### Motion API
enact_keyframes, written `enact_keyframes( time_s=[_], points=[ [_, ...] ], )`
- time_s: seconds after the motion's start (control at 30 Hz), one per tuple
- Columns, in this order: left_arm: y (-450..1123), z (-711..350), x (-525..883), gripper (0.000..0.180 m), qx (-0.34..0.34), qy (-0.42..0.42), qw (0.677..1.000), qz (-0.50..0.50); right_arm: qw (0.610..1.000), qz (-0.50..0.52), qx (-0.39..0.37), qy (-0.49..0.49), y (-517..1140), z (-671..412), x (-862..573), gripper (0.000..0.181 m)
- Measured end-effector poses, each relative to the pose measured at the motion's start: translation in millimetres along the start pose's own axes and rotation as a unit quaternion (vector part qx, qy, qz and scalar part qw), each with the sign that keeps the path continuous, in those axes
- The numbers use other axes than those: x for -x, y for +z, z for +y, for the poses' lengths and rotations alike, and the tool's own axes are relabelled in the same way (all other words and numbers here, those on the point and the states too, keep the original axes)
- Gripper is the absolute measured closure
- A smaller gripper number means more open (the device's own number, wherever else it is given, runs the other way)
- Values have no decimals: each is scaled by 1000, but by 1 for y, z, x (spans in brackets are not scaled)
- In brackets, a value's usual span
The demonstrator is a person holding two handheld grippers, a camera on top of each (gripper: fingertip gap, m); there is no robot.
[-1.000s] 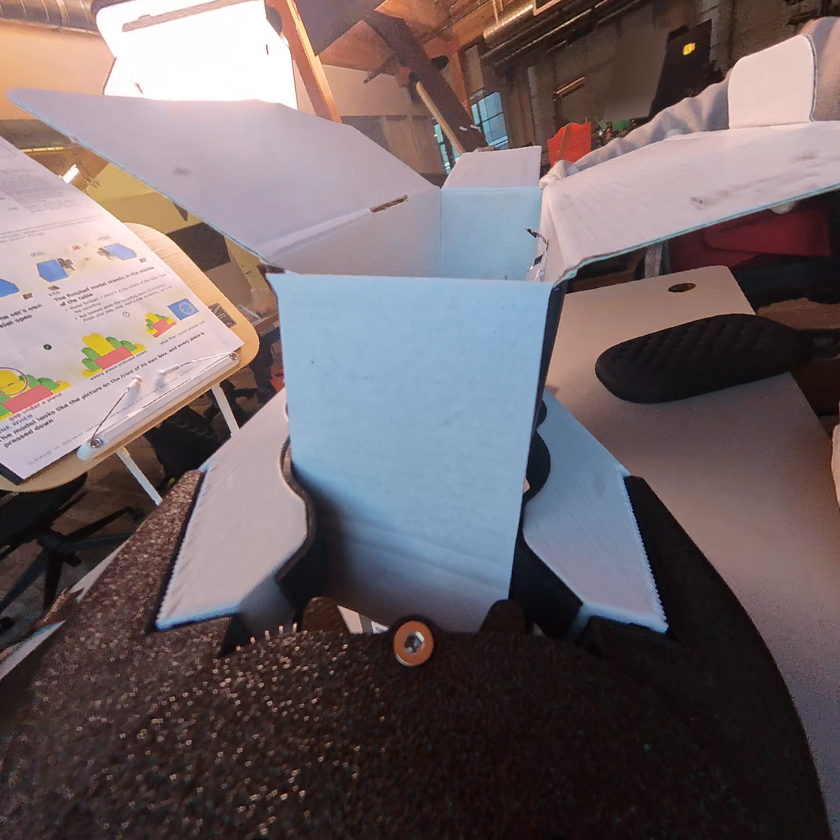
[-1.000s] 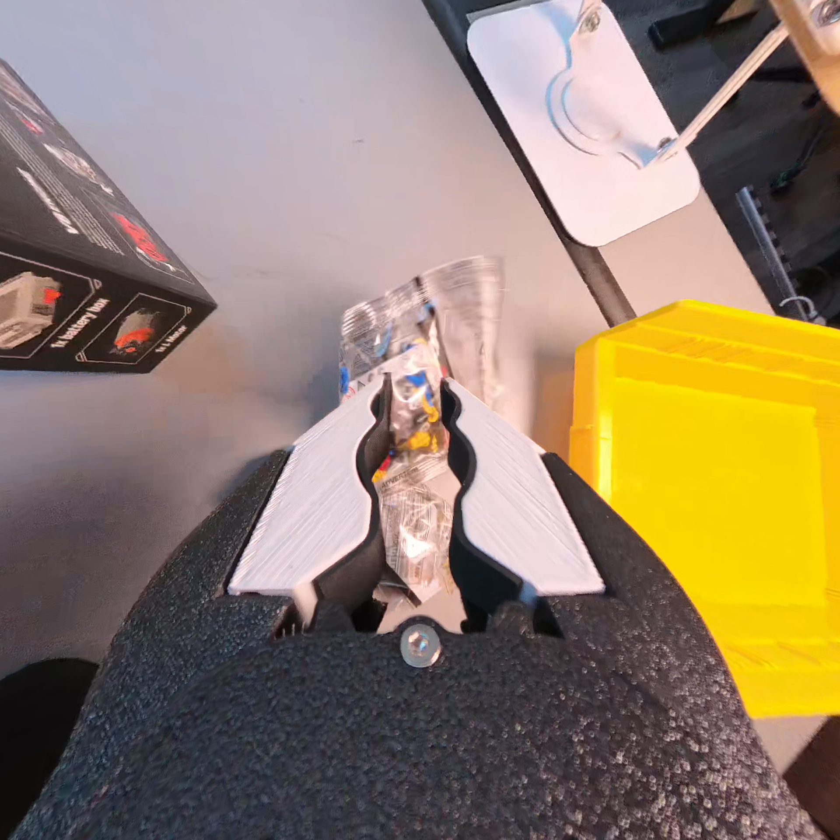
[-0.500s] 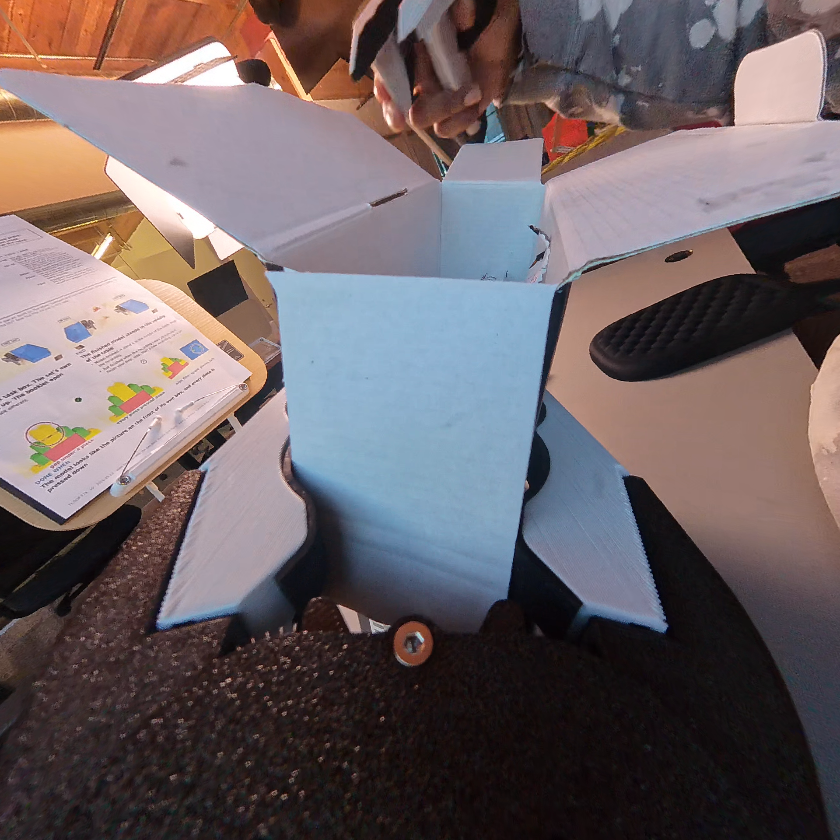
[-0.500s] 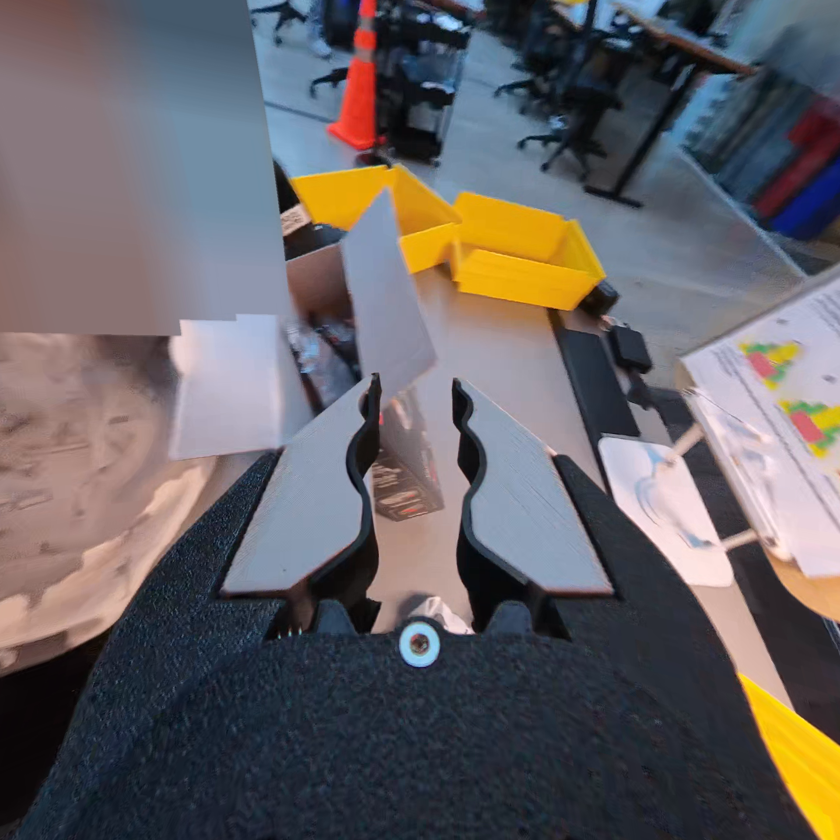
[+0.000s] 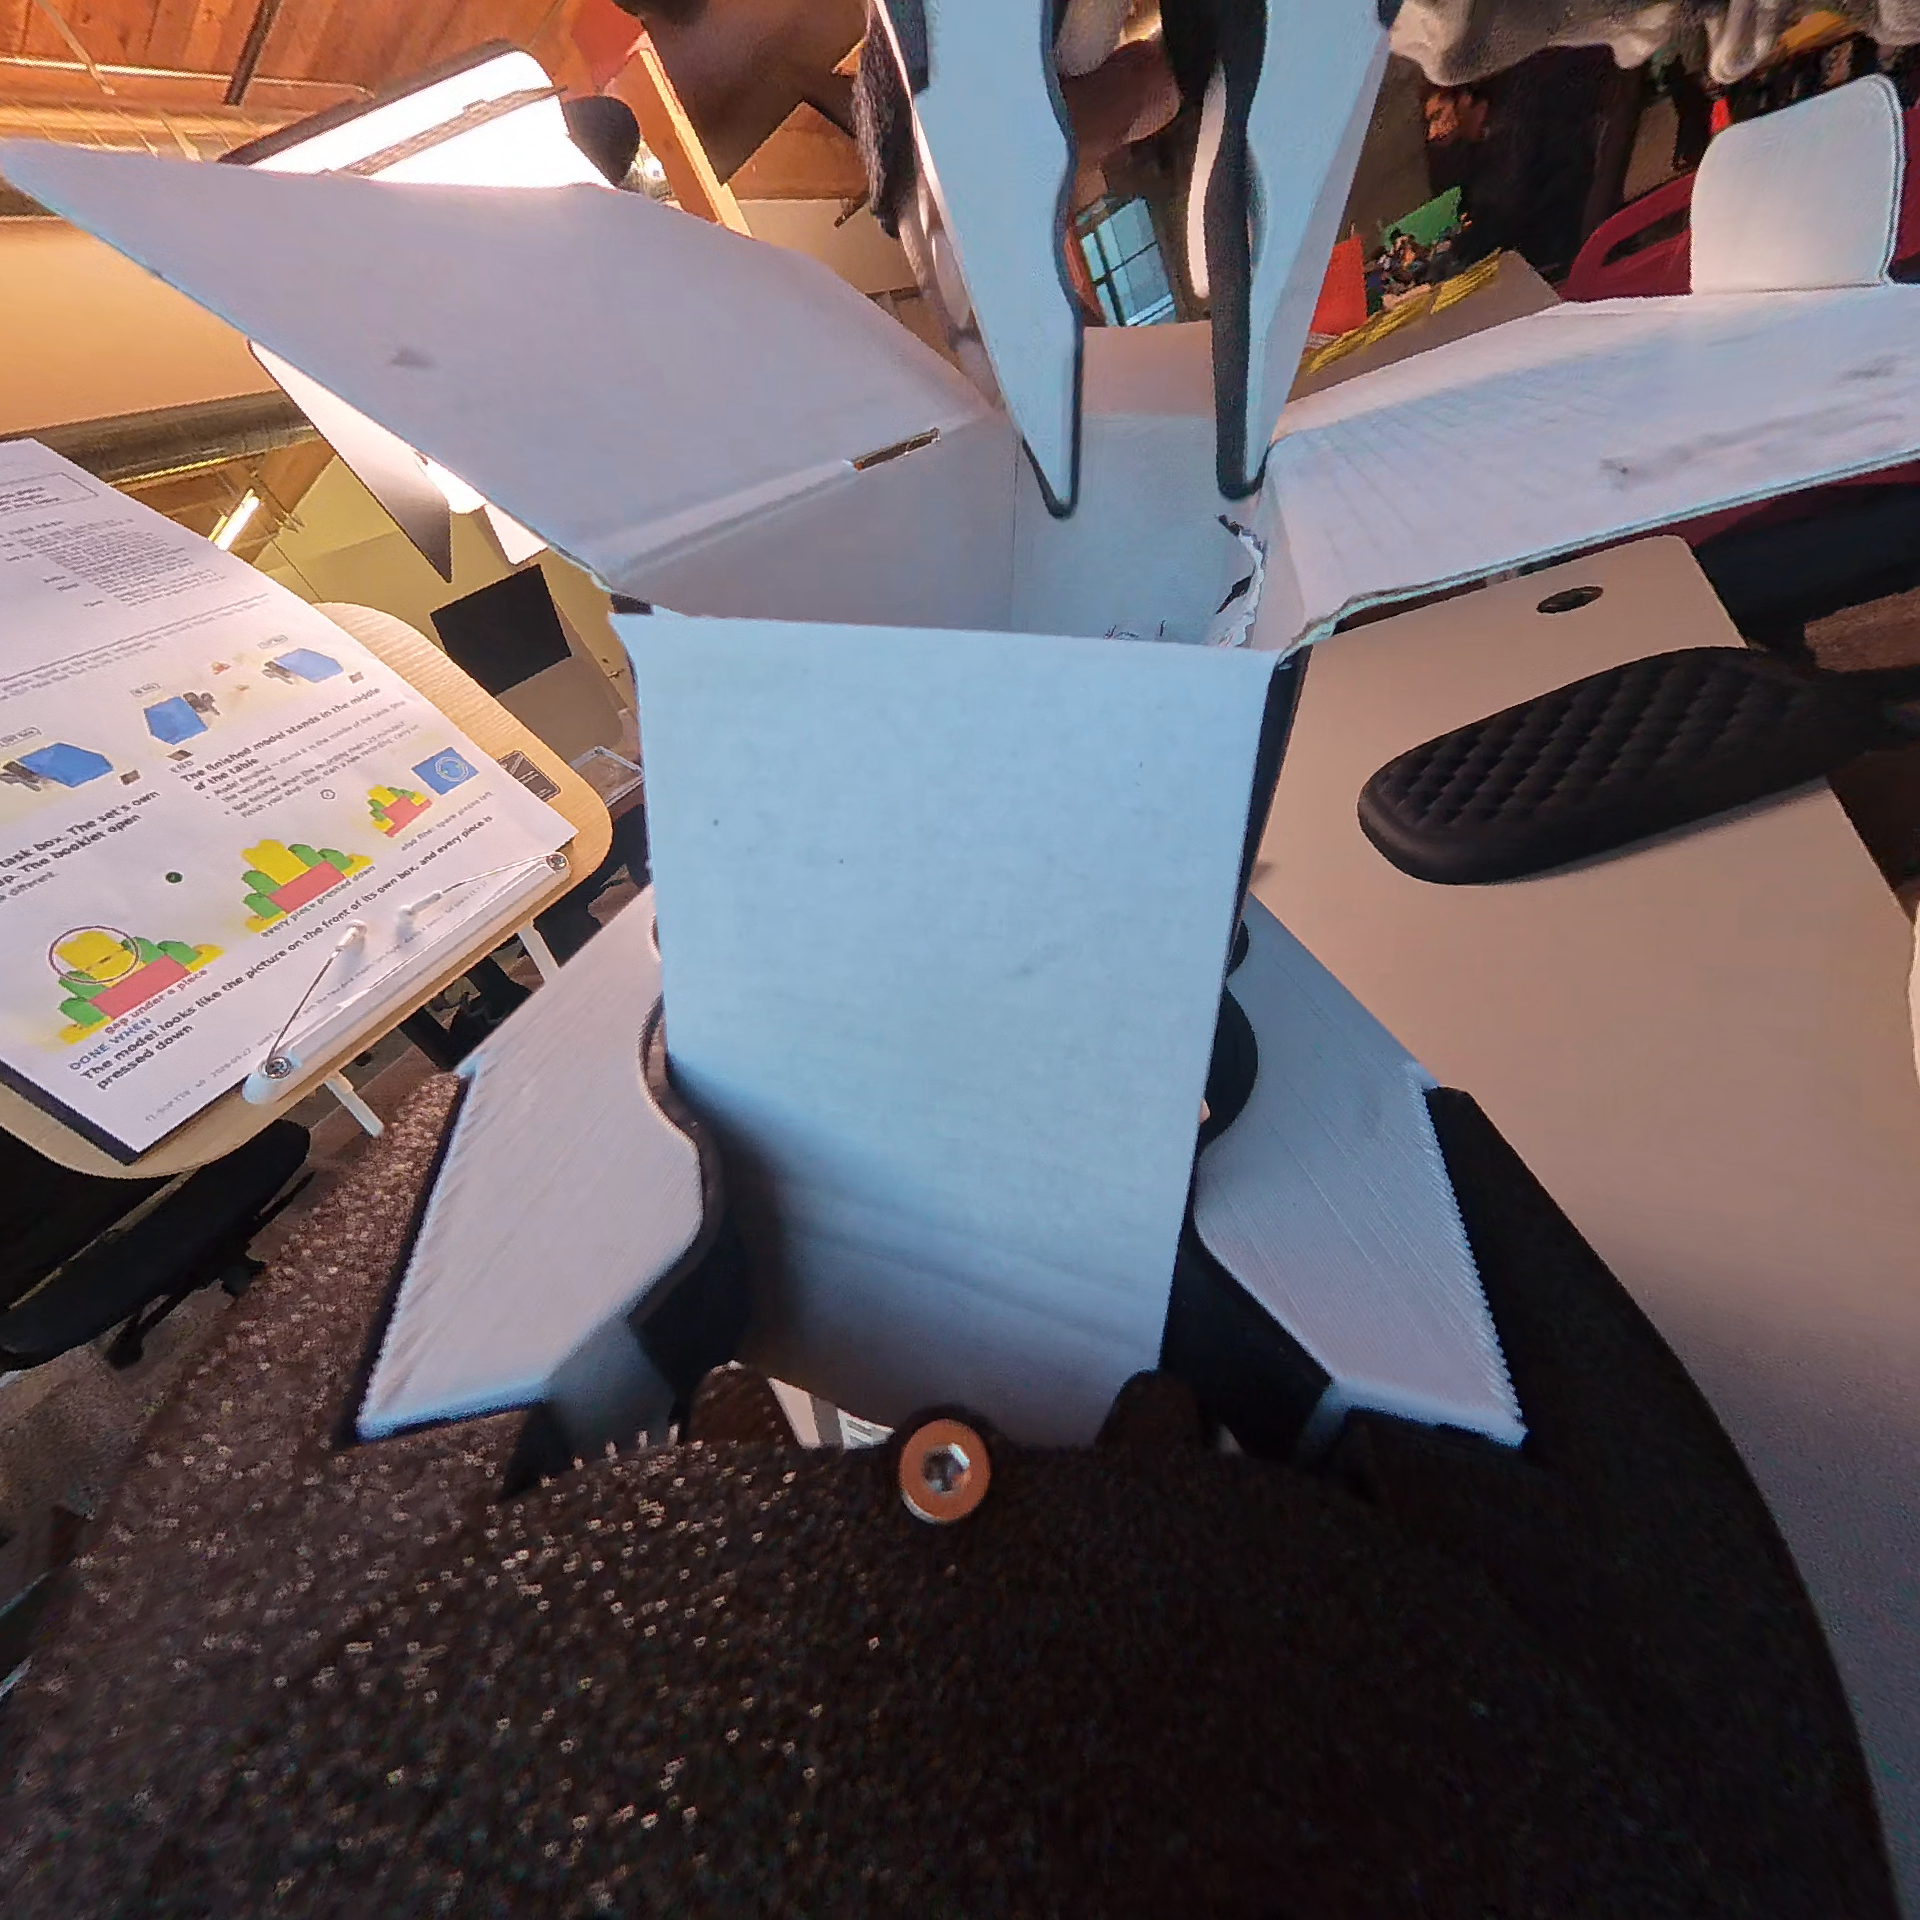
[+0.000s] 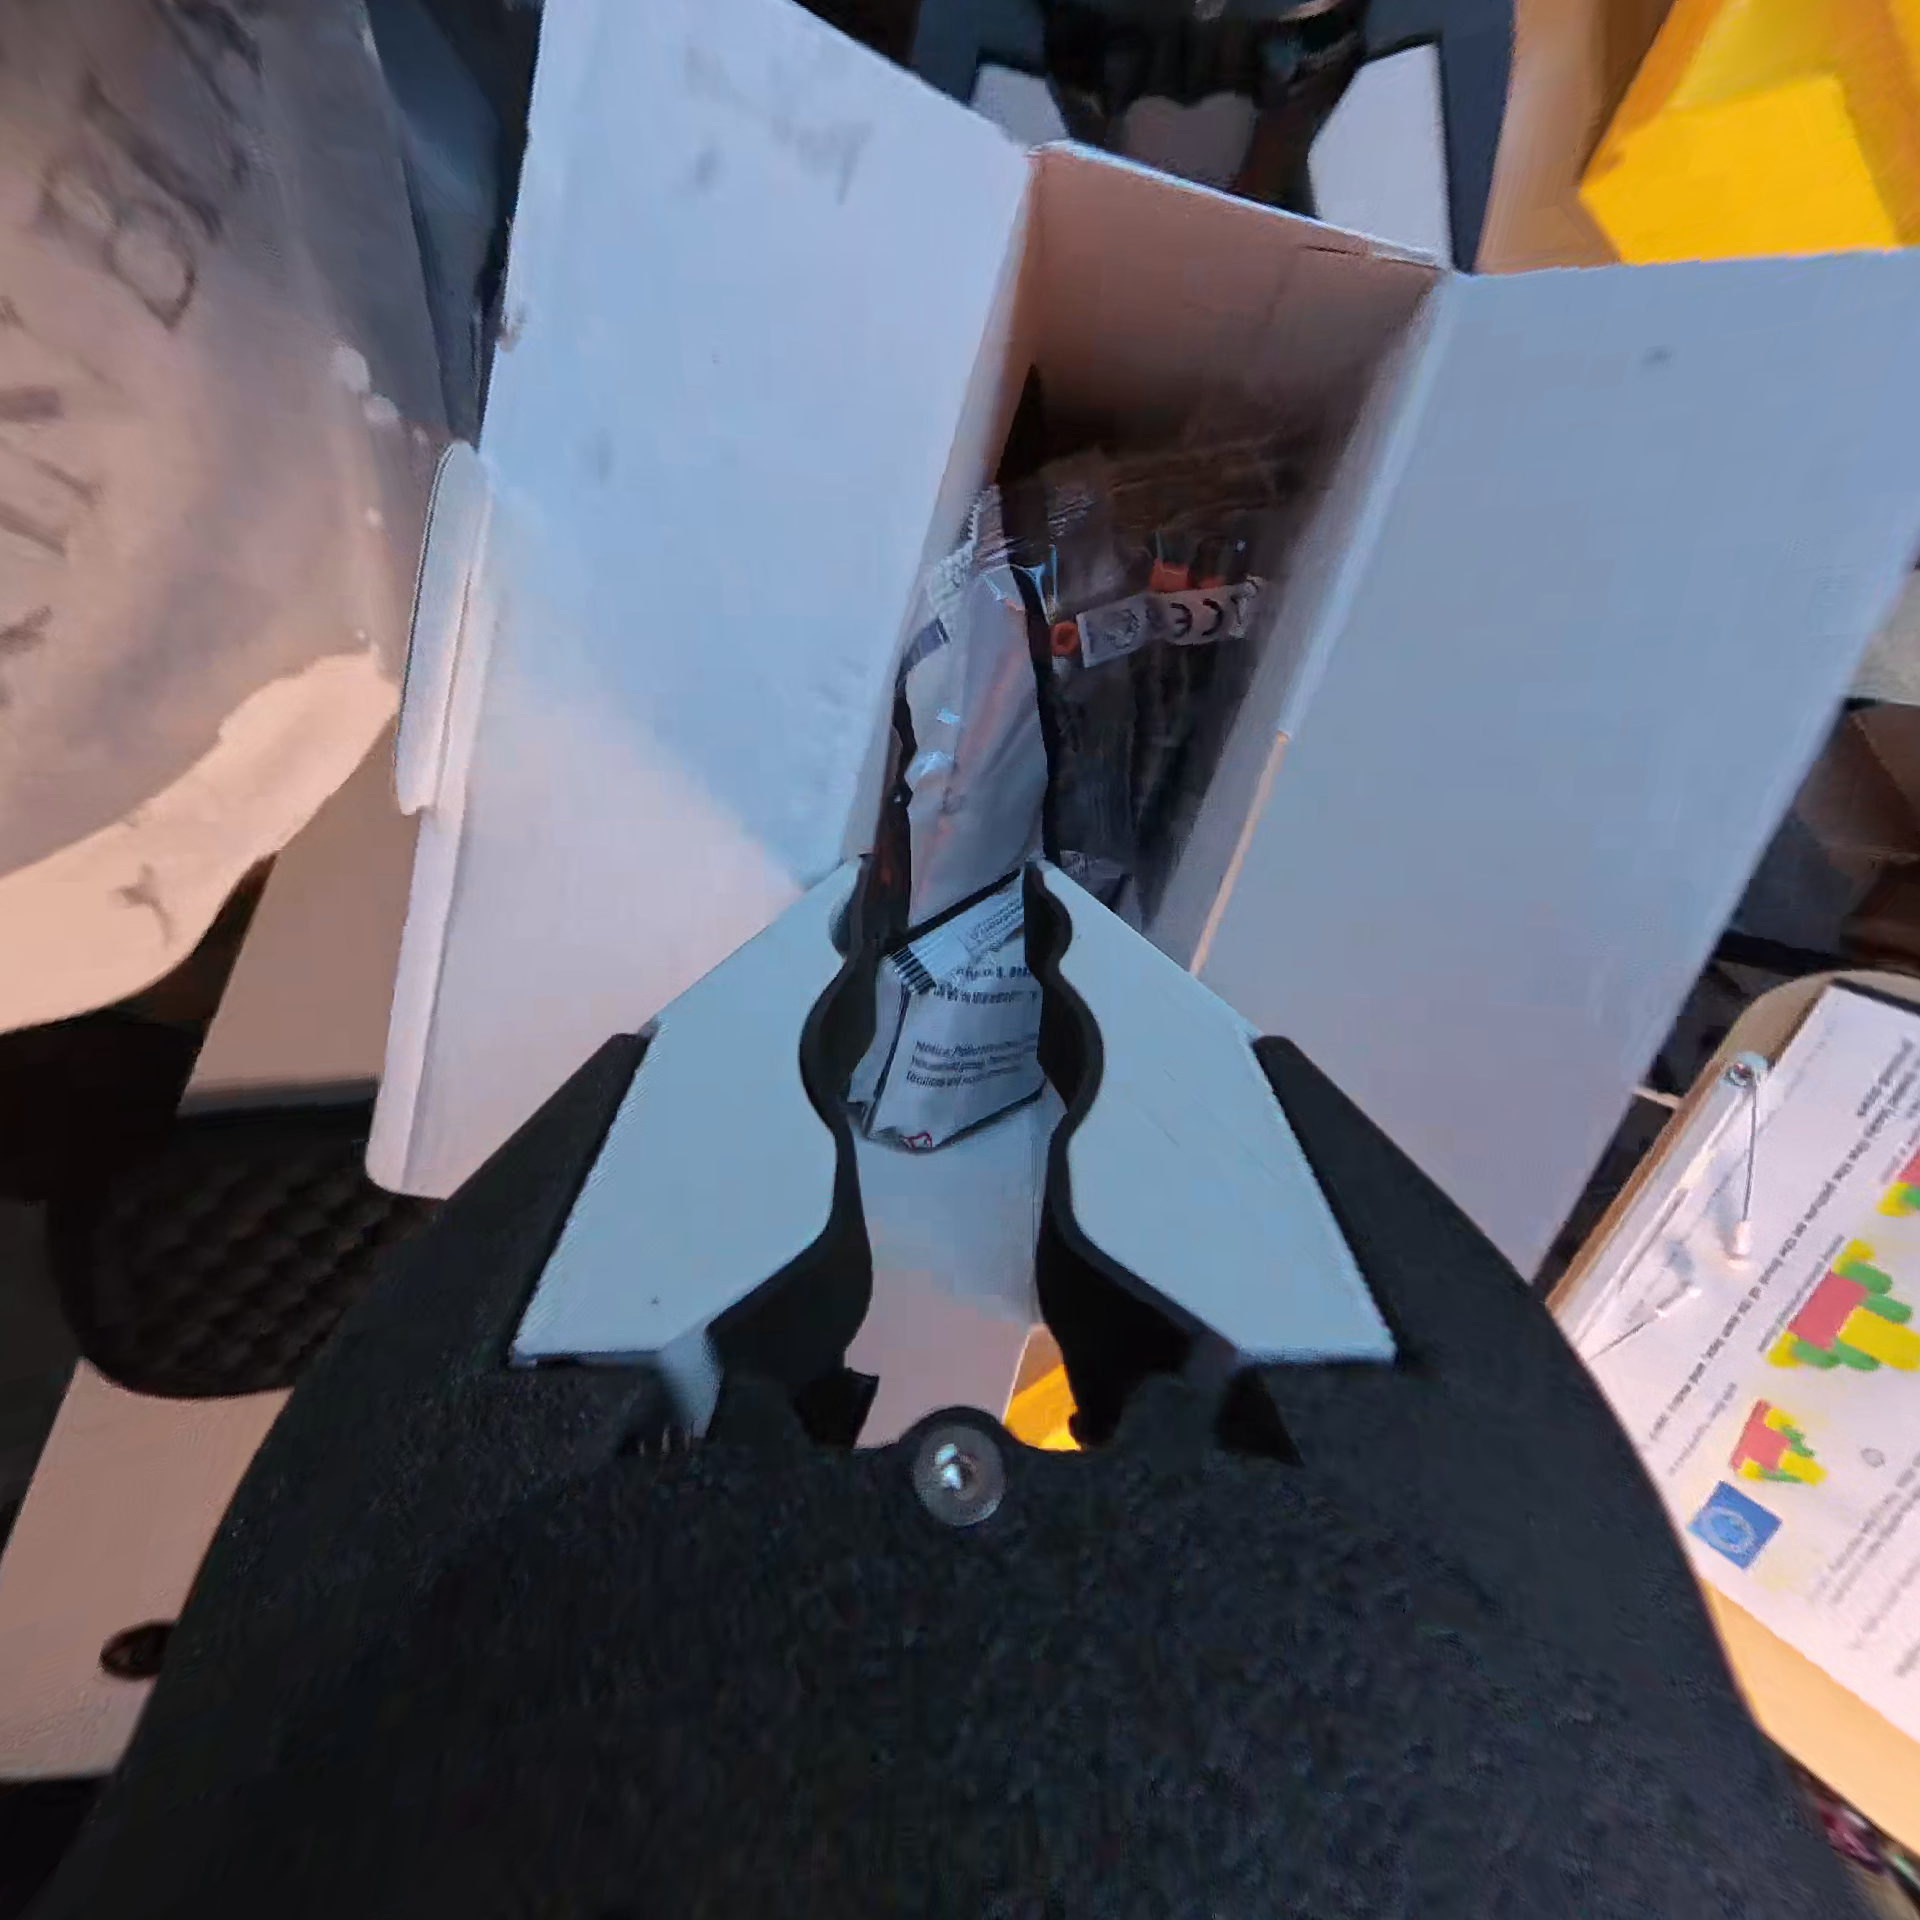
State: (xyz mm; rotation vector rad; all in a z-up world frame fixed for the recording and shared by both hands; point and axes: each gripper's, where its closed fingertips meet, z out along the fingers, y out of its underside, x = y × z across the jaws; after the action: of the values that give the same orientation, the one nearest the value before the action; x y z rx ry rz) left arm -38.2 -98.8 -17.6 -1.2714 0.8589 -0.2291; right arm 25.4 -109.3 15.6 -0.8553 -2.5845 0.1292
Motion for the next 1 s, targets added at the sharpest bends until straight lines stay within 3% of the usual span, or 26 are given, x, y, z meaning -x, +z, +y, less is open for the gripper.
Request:
enact_keyframes(
  time_s=[0.3, 0.4, 0.53, 0.73, 0.77, 0.87, 1.0],
  points=[
    [0, 2, 1, 82, 0, -24, 1000, 11, 988, -43, 93, -112, 29, -9, 0, 180],
    [0, 2, 1, 82, 1, -29, 999, 13, 985, -41, 111, -124, 33, -9, -1, 181],
    [1, 3, 4, 82, 7, -37, 999, 9, 993, -21, 71, -94, 29, -10, -8, 181],
    [3, 3, 7, 82, 8, -45, 999, 5, 996, -33, -73, 31, -4, -34, -20, 181],
    [3, 3, 7, 82, 8, -45, 999, 5, 994, -51, -88, 51, -5, -37, -19, 180],
    [3, 3, 7, 82, 8, -43, 999, 3, 986, -115, -77, 93, 1, -34, -8, 146],
    [3, 2, 7, 82, 10, -42, 999, 0, 975, -182, -50, 117, 12, -36, 8, 131]
  ],
)
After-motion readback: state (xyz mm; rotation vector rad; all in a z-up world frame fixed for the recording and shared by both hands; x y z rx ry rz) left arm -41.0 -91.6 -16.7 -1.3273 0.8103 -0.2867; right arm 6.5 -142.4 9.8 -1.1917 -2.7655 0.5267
